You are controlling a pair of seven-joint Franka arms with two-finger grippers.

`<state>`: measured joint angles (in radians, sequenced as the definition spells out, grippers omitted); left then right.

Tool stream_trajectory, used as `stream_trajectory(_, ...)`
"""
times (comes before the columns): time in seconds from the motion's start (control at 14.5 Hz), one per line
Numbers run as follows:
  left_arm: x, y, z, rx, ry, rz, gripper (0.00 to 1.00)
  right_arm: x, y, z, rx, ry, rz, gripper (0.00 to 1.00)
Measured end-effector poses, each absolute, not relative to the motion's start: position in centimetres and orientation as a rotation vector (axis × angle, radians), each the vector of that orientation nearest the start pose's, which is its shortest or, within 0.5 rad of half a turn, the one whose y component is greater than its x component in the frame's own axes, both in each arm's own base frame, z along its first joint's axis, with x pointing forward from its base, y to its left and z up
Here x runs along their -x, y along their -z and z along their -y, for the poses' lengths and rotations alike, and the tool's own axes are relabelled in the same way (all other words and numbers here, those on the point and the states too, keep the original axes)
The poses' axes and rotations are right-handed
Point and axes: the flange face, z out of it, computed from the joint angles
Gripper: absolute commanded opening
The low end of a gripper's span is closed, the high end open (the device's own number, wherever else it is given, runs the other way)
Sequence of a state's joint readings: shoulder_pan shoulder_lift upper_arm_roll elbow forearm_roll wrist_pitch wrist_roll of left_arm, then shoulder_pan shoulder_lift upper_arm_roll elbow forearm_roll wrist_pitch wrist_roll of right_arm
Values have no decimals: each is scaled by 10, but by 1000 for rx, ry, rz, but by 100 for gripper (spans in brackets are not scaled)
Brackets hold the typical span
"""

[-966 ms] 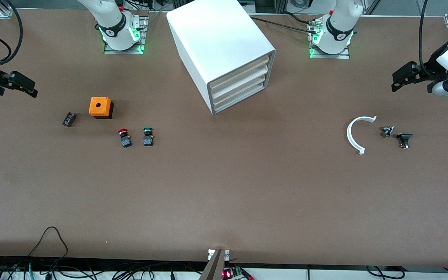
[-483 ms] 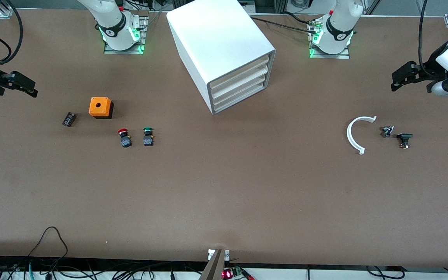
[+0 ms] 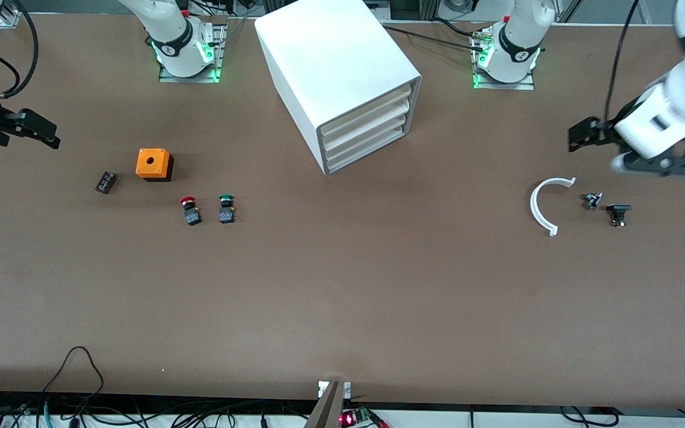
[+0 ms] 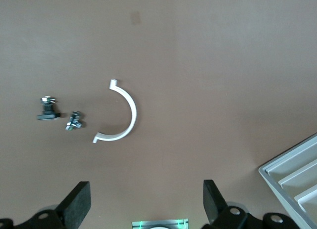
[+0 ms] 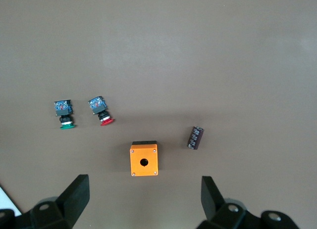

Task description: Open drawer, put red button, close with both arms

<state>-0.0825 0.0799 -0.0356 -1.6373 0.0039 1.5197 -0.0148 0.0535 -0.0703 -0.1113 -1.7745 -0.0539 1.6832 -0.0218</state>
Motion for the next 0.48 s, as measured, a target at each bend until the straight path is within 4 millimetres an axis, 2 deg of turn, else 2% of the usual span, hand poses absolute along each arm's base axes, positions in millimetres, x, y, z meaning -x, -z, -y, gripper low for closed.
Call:
stream_trajectory(0.21, -575, -482, 95, 3137, -484, -215, 100, -541, -569, 35, 3187, -55, -26, 100)
stream_trajectory(0.48, -590, -377, 131, 3322, -815, -135, 100, -555, -551, 28, 3190, -104, -5, 100)
